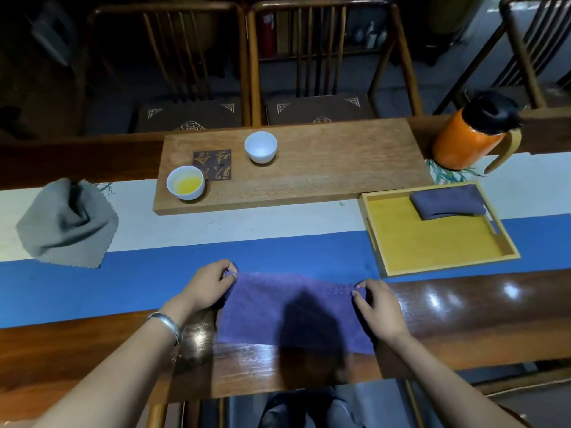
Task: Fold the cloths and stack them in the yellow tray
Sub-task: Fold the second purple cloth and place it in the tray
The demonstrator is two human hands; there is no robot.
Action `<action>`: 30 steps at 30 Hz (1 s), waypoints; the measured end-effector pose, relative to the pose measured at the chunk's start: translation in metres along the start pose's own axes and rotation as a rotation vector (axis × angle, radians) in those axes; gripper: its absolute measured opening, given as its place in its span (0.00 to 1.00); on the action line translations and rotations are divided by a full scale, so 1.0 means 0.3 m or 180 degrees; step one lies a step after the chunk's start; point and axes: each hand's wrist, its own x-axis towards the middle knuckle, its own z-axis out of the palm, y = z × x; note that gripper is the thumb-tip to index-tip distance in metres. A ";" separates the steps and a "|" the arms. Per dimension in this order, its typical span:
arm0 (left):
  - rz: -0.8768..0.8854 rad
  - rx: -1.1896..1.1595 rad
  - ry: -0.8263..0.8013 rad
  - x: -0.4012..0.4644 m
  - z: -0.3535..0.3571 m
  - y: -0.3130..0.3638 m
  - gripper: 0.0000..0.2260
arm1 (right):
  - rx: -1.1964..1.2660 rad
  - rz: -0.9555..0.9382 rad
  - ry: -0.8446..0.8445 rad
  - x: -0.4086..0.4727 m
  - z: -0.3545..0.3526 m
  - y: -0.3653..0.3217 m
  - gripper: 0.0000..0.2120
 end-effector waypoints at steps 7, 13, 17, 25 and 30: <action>0.0261 0.0618 0.0012 0.019 0.024 0.001 0.05 | -0.0287 -0.0389 -0.0311 0.024 -0.001 -0.021 0.03; 0.0388 0.0715 0.0043 0.025 0.047 -0.004 0.07 | -0.0236 -0.0344 -0.0466 0.031 -0.004 -0.034 0.06; 0.0387 0.0549 -0.0225 0.033 0.021 0.008 0.09 | -0.0215 -0.0475 -0.0494 0.021 -0.025 -0.037 0.05; 0.0141 -0.0616 0.0329 -0.017 -0.050 0.029 0.07 | -0.0068 -0.0667 -0.0343 -0.005 -0.121 -0.072 0.07; 0.0326 -0.1159 0.0546 -0.080 -0.145 0.080 0.06 | 0.0148 -0.0830 -0.0001 0.002 -0.224 -0.133 0.13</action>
